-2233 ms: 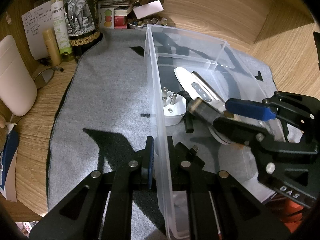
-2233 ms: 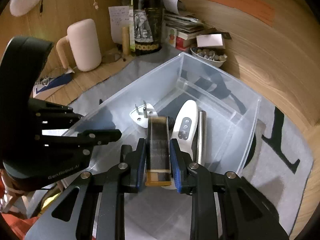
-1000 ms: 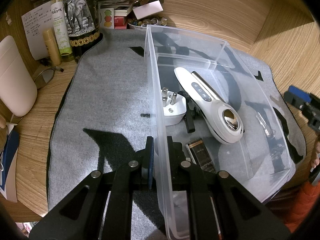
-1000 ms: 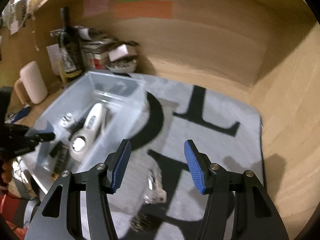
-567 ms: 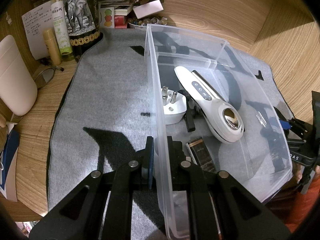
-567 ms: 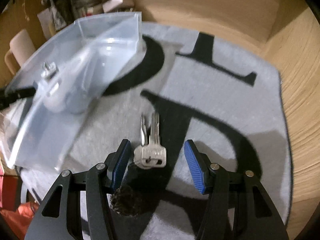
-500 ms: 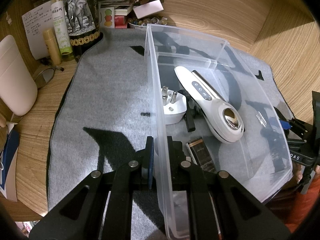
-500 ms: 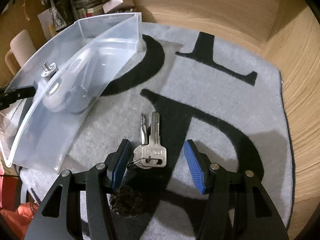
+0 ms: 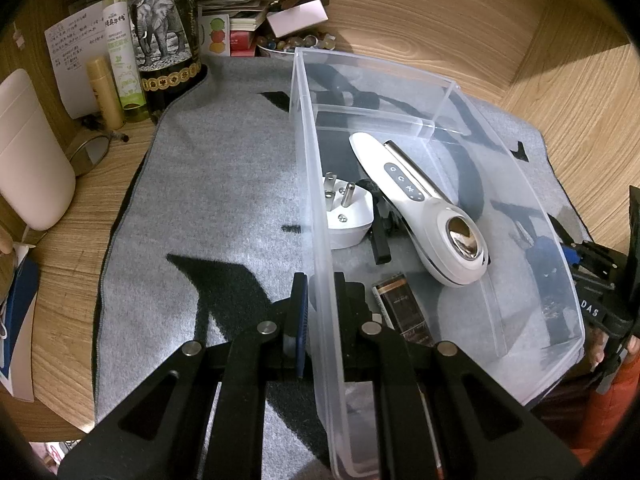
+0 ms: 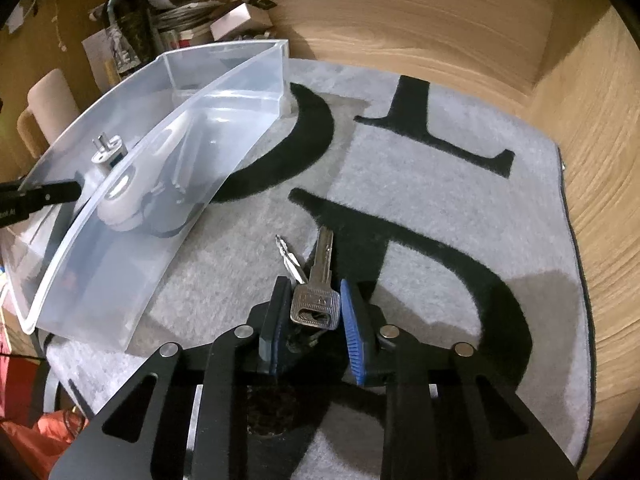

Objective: Organize rigid objects
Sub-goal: 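Lift the silver keys and carry them over the box with the right tool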

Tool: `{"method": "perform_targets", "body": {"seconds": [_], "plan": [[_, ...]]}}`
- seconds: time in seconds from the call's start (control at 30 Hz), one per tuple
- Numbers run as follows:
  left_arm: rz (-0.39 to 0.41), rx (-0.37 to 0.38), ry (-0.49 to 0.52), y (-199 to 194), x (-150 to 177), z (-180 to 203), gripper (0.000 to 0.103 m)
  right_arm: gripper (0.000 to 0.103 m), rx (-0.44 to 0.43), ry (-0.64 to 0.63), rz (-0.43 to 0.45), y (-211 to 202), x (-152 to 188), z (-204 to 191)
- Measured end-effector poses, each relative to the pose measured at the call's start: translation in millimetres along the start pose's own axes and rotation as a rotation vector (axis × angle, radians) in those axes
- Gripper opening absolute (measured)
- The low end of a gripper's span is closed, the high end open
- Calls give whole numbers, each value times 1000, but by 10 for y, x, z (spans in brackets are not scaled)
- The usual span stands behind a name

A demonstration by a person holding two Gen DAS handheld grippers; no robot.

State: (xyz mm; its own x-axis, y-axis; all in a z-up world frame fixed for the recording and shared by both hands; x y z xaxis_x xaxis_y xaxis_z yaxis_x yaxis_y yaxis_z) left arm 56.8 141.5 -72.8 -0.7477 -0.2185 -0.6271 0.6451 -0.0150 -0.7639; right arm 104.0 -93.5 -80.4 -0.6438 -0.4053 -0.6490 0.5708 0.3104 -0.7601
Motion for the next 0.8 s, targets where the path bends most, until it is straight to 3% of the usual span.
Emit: {"method": "perform_targets", "body": {"seconds": [0.27, 0.8], "plan": [[0, 0, 1, 1, -1, 2, 10, 22, 29, -1, 83, -169, -217, 25], [1, 3, 1, 1, 8, -19, 10, 22, -20, -80, 263, -560, -756, -336]]}}
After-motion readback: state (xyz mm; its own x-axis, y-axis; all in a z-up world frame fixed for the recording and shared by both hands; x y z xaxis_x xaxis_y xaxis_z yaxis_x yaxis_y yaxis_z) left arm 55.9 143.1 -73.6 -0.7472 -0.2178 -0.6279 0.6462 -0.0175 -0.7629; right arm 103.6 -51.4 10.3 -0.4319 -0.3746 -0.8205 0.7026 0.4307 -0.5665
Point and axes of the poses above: each gripper's, at about its wrist camera, not at the fingertips, and y roughly the way its jaws point, z to its right, x to its underside, the point moved 3 cm from there along y, roughly the way its jaws point, and after that the axes turned 6 degrees about z, right-handed, at the moved point
